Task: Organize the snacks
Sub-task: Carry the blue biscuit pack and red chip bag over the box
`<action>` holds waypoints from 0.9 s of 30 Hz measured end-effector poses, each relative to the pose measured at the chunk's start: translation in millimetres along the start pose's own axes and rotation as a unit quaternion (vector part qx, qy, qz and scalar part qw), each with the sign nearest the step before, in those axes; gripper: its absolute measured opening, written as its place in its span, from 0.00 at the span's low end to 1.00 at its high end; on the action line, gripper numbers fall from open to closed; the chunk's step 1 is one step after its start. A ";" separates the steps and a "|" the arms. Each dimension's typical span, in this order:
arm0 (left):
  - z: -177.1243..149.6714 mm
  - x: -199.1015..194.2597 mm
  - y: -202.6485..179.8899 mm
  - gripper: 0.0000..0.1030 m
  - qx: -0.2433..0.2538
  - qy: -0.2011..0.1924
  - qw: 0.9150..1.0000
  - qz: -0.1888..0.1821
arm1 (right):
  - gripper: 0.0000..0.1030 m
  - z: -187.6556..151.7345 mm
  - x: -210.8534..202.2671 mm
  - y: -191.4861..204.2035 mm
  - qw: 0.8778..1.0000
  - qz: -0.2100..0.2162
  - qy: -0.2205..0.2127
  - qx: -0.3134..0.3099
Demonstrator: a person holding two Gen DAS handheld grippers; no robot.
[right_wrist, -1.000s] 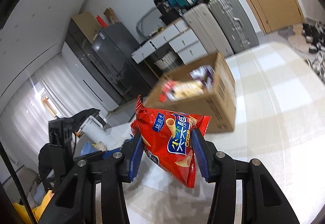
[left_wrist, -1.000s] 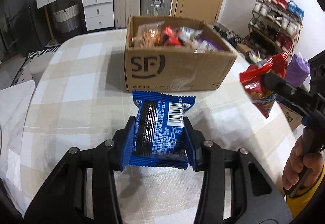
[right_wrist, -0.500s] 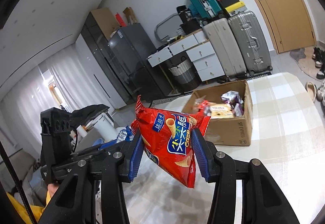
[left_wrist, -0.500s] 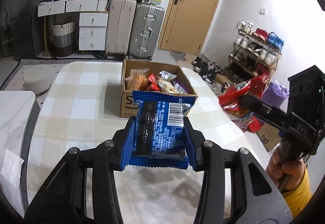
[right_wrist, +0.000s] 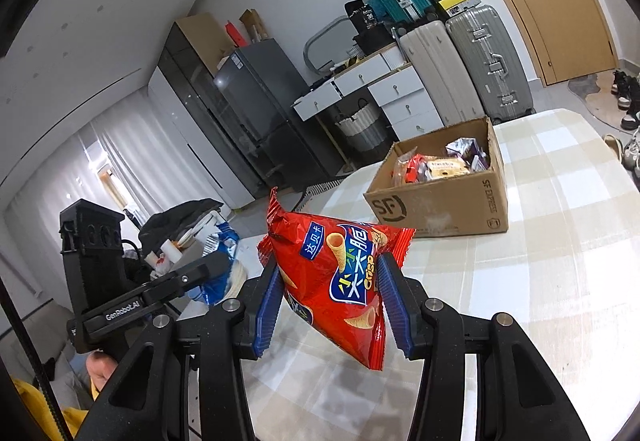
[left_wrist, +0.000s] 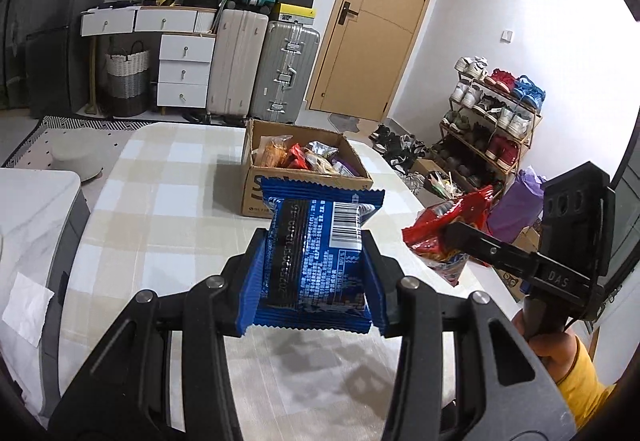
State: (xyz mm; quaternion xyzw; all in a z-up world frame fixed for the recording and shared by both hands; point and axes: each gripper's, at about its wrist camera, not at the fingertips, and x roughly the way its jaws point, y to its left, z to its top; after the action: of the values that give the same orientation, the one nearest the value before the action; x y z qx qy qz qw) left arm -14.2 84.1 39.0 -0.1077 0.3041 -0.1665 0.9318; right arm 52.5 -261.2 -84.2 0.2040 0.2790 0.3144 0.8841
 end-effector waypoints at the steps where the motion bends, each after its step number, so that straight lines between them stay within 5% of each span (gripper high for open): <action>1: -0.8 0.7 -0.9 0.40 -0.001 0.000 1.000 -0.001 | 0.46 -1.1 -0.3 0.2 1.000 0.000 0.001 0.001; 12: -9.0 -9.9 1.3 0.40 -0.003 0.001 1.000 -0.007 | 0.46 15.3 0.6 9.8 1.000 -0.001 -0.005 -0.013; 27: 53.6 40.5 2.2 0.40 0.024 0.015 1.000 -0.001 | 0.46 90.3 11.4 1.8 0.999 0.004 -0.024 -0.041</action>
State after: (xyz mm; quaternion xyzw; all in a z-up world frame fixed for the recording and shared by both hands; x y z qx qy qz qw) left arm 49.4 76.3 59.2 -0.0831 0.3137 -0.1761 0.9293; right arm 115.2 -269.0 -18.7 0.1759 0.2435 0.3243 0.8970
